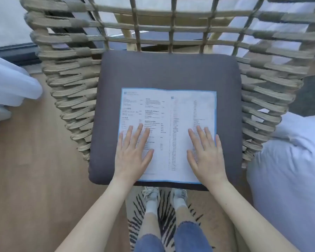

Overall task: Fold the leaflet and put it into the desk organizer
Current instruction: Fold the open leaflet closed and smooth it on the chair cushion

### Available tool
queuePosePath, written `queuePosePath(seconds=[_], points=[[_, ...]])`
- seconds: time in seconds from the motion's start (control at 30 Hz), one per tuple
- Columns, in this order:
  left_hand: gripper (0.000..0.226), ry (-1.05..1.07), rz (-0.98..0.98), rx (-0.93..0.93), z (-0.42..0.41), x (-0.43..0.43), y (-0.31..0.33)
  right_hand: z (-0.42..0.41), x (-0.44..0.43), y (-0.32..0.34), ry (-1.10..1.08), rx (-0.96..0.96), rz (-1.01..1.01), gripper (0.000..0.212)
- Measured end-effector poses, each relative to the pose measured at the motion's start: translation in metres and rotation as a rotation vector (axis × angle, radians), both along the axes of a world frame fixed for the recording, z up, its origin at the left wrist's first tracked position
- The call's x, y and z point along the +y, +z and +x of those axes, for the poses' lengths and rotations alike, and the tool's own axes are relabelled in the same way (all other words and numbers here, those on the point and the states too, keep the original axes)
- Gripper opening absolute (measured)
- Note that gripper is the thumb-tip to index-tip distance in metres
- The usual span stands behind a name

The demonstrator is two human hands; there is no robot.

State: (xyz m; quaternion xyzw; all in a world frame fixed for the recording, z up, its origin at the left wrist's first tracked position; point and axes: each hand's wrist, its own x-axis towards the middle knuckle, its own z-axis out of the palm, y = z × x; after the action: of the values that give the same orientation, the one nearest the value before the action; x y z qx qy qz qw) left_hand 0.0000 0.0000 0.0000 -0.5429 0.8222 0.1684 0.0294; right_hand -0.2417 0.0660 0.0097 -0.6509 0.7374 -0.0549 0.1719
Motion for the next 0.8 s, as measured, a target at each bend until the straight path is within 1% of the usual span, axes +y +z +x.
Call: queuePosePath(seconds=[0.17,0.33,0.43,0.6,0.73,0.8], points=[[0.063,-0.034,-0.058,-0.01,0.009,0.009,-0.043,0.002,0.011,-0.043,0.022,0.046,-0.039,0.056],[0.064,-0.064,-0.107,-0.053,0.012,0.012,-0.06,0.0,0.015,-0.06,0.029,0.105,-0.068,0.058],[0.064,-0.059,-0.1,-0.061,0.01,0.012,-0.059,0.0,0.015,-0.061,0.025,0.111,-0.074,0.058],[0.064,-0.054,-0.029,-0.091,0.009,0.01,-0.049,0.002,0.014,-0.055,0.025,0.116,-0.034,0.058],[0.062,-0.032,0.064,-0.044,0.005,0.005,-0.024,0.001,0.009,-0.036,0.031,0.081,0.029,0.058],[0.059,0.01,0.072,-0.01,0.006,0.0,-0.01,-0.002,0.007,-0.024,0.014,0.065,0.046,0.058]])
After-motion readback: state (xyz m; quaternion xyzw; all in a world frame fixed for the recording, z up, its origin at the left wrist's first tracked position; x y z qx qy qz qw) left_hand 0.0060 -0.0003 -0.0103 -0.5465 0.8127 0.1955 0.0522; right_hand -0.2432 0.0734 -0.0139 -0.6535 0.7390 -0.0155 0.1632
